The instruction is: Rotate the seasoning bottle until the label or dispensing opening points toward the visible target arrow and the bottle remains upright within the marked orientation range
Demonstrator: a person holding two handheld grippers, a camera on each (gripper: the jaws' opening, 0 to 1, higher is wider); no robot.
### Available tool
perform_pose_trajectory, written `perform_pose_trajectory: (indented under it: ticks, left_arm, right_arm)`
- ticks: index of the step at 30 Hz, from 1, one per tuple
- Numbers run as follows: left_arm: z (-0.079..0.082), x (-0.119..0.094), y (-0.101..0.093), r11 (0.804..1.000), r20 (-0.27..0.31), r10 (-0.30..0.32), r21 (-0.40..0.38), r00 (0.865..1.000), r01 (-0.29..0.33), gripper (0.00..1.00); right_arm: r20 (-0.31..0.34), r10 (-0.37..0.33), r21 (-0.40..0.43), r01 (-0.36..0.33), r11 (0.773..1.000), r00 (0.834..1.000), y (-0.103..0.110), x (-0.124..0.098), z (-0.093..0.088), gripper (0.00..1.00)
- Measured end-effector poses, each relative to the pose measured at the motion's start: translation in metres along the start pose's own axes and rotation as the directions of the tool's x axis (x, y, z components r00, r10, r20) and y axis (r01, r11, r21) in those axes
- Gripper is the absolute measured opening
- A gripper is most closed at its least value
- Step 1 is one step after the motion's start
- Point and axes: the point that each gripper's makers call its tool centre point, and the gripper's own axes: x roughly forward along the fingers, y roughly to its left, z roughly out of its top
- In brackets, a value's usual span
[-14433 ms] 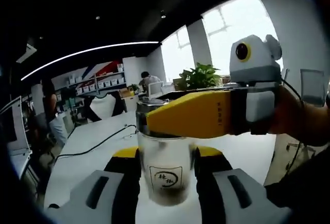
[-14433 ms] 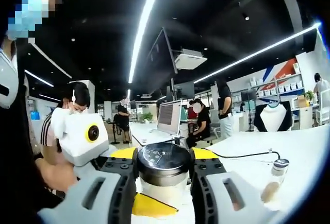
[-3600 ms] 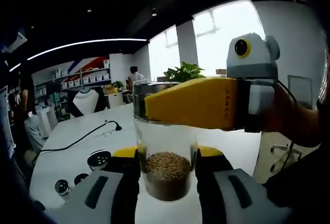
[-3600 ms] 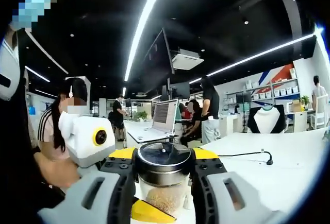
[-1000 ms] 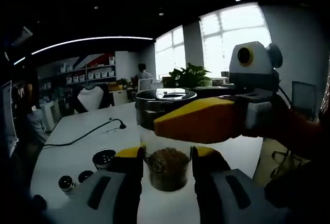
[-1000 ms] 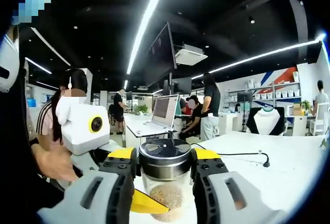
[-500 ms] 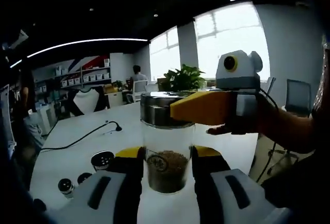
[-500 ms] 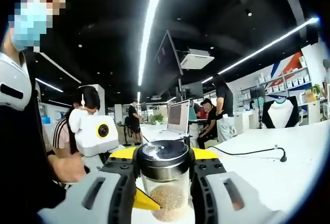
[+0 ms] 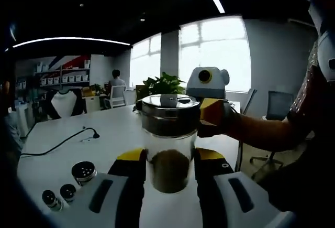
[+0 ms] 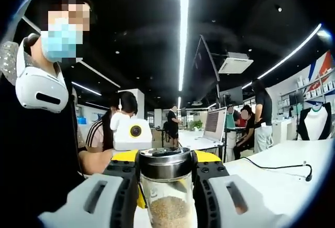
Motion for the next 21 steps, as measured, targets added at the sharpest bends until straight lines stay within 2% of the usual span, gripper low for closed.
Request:
perform_pose_trajectory:
  ticks: [7,12,15,17,18,21]
  left_arm:
    - [-0.008,0.011,-0.001,1.000,-0.031,-0.006,0.019,0.999,0.006,0.40]
    - [-0.008,0.013,0.001,1.000,-0.009,0.016,0.004,1.000,-0.016,0.38]
    - [-0.010,0.016,0.007,0.999,-0.020,0.053,-0.001,0.998,-0.053,0.38]
    - [-0.016,0.017,0.012,0.997,-0.047,0.082,-0.005,0.996,-0.082,0.38]
    - [-0.020,0.016,0.019,0.992,-0.072,0.122,0.016,0.990,-0.121,0.38]
    - [-0.030,0.014,0.029,0.981,-0.124,0.194,0.050,0.973,-0.189,0.38]
  right_arm:
    - [0.001,0.012,-0.015,-0.012,1.000,1.000,0.000,-0.003,-0.011,0.35]
    - [0.022,0.003,-0.027,-0.002,1.000,1.000,-0.004,-0.005,-0.009,0.35]
    - [-0.006,-0.016,-0.052,0.015,0.999,1.000,-0.008,-0.004,-0.012,0.36]
    - [-0.031,-0.042,-0.053,0.040,0.998,0.999,-0.015,-0.005,-0.018,0.35]
    - [-0.036,-0.054,-0.057,0.051,0.997,0.998,-0.017,-0.005,-0.021,0.35]
    - [-0.070,-0.112,-0.061,0.108,0.992,0.991,-0.026,-0.004,-0.031,0.35]
